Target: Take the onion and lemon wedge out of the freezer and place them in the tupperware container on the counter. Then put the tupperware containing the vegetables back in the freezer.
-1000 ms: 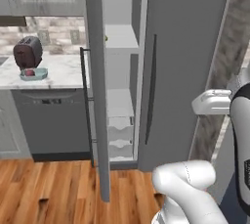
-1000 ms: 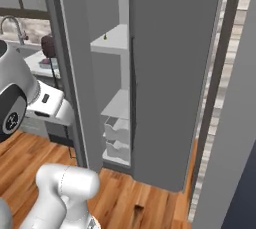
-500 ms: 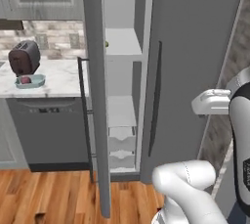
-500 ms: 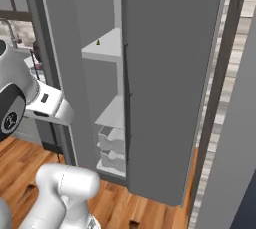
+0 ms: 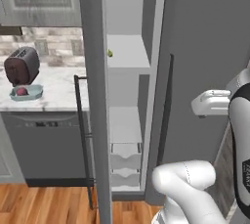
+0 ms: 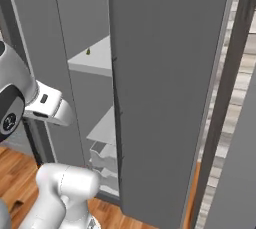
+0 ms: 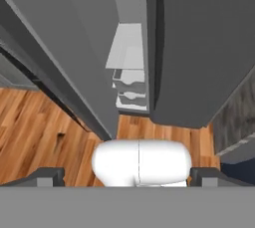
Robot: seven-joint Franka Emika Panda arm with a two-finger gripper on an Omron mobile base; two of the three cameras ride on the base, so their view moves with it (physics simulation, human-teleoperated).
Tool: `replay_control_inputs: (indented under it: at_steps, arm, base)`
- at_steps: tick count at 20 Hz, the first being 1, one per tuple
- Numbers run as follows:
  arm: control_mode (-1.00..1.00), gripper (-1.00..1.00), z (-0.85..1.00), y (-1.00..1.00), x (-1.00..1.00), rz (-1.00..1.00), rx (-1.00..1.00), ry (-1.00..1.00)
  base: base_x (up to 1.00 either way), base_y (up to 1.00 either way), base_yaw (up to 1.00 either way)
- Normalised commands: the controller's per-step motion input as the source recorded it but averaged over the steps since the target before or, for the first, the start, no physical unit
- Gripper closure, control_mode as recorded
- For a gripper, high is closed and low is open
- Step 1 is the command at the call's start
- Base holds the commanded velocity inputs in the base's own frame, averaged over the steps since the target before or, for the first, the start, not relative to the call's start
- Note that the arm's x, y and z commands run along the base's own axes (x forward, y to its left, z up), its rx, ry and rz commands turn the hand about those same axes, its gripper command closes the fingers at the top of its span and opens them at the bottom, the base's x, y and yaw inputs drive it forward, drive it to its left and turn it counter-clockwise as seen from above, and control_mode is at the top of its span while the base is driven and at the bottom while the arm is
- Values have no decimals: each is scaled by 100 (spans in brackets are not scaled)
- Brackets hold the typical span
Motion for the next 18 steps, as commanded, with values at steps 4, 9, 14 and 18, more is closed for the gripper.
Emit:
replay_control_inputs:
  at_steps: [4,9,14,18]
  arm:
    - [100,-100,0,0,0,0,0,0]
    - [100,-100,0,0,0,0,0,0]
    - [100,-100,0,0,0,0,0,0]
    - [100,-100,0,0,0,0,0,0]
  base:
    - [62,-15,11]
    - [39,-3,14]
    - [22,0,19]
    - [27,0,20]
